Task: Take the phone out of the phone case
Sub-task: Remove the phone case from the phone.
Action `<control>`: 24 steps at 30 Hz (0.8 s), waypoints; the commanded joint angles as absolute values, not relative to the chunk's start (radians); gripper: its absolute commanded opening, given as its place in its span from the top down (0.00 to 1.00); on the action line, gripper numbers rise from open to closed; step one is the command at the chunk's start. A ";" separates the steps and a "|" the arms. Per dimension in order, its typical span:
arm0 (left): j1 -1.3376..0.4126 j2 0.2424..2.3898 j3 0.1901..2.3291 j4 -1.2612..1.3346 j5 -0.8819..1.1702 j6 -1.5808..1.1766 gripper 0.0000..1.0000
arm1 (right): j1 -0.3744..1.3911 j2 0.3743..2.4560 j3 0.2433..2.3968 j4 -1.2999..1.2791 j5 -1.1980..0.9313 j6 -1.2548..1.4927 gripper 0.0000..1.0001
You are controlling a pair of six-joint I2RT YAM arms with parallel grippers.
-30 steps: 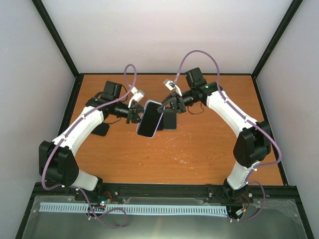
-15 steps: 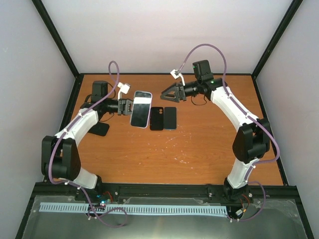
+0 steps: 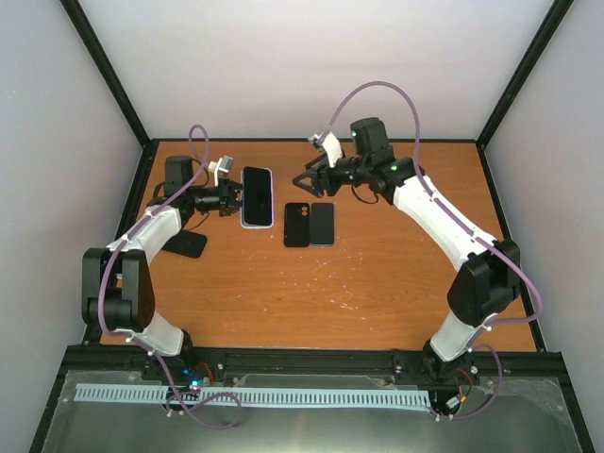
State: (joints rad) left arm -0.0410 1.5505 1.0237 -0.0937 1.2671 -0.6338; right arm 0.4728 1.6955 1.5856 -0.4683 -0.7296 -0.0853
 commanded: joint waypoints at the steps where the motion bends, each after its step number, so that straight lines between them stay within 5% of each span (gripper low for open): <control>1: -0.017 1.553 1.074 -0.082 1.230 -0.792 0.99 | 0.576 1.635 1.550 -0.426 -0.446 -0.213 0.35; 9: 0.015 1.607 1.038 0.029 1.335 -1.056 0.99 | 0.760 1.625 1.538 -0.385 -0.171 -0.361 0.35; 24: 0.018 1.590 0.988 0.052 1.330 -1.134 0.99 | 0.976 1.723 1.587 -0.338 0.070 -0.497 0.35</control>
State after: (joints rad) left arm 0.0105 1.6169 0.9756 0.0074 1.2915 -1.0981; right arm 0.9527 1.6989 1.5482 -0.3759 -0.0006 -0.4580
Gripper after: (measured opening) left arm 0.093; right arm 0.654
